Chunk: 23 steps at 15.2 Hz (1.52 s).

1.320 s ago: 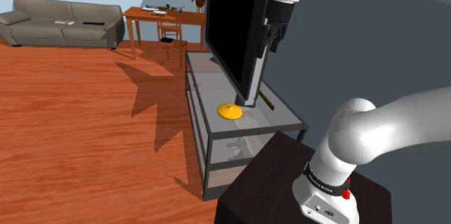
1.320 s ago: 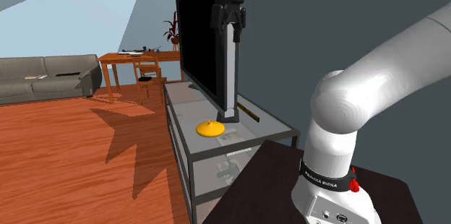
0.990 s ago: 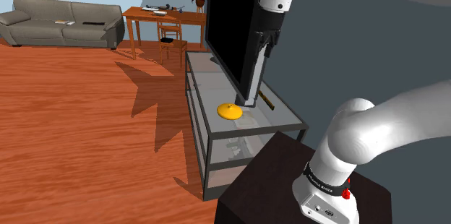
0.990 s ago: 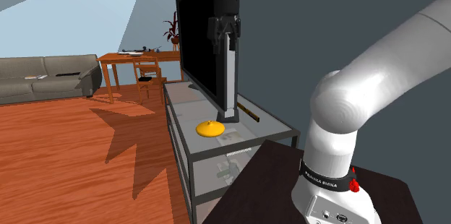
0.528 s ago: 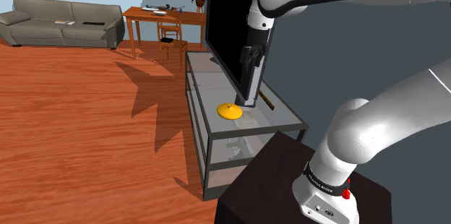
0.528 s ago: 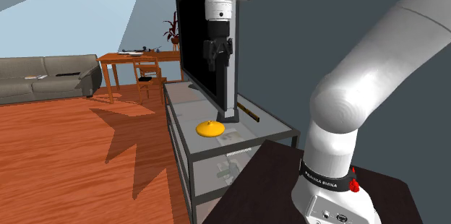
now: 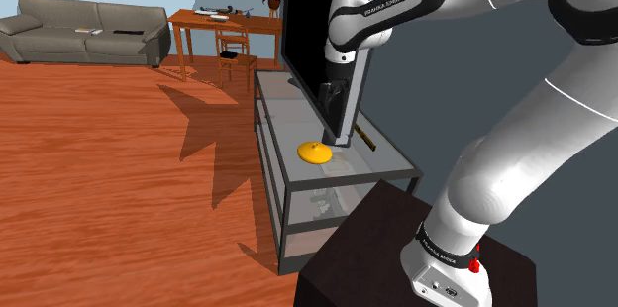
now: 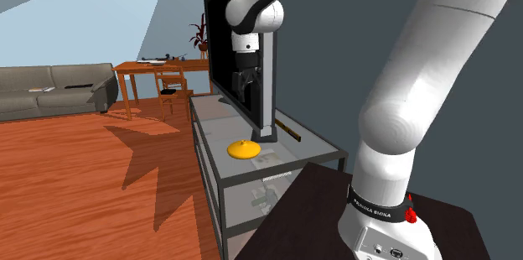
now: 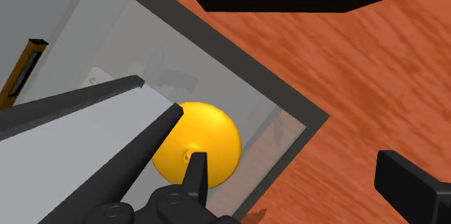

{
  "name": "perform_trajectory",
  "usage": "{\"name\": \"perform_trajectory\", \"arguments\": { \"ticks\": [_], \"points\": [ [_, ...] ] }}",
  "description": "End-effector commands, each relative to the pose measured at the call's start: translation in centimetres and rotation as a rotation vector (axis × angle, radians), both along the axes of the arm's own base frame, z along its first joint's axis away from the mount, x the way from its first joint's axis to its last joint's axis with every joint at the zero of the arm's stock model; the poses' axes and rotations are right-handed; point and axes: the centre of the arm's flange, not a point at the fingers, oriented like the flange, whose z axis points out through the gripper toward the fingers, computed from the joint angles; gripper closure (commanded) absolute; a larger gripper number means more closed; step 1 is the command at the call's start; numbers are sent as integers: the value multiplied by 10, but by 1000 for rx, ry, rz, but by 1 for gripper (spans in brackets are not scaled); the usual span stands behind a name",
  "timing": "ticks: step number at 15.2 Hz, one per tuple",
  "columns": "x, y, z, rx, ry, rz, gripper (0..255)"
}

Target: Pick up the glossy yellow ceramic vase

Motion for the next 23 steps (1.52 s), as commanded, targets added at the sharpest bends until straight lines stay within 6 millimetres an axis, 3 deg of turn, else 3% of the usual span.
{"name": "perform_trajectory", "arguments": {
  "ticks": [1, 17, 23],
  "points": [
    [17, -11, -19, 1, 12, 7, 0],
    [132, -92, -189, 14, 117, 53, 0],
    [135, -95, -221, 15, 120, 55, 0]
  ]
}}
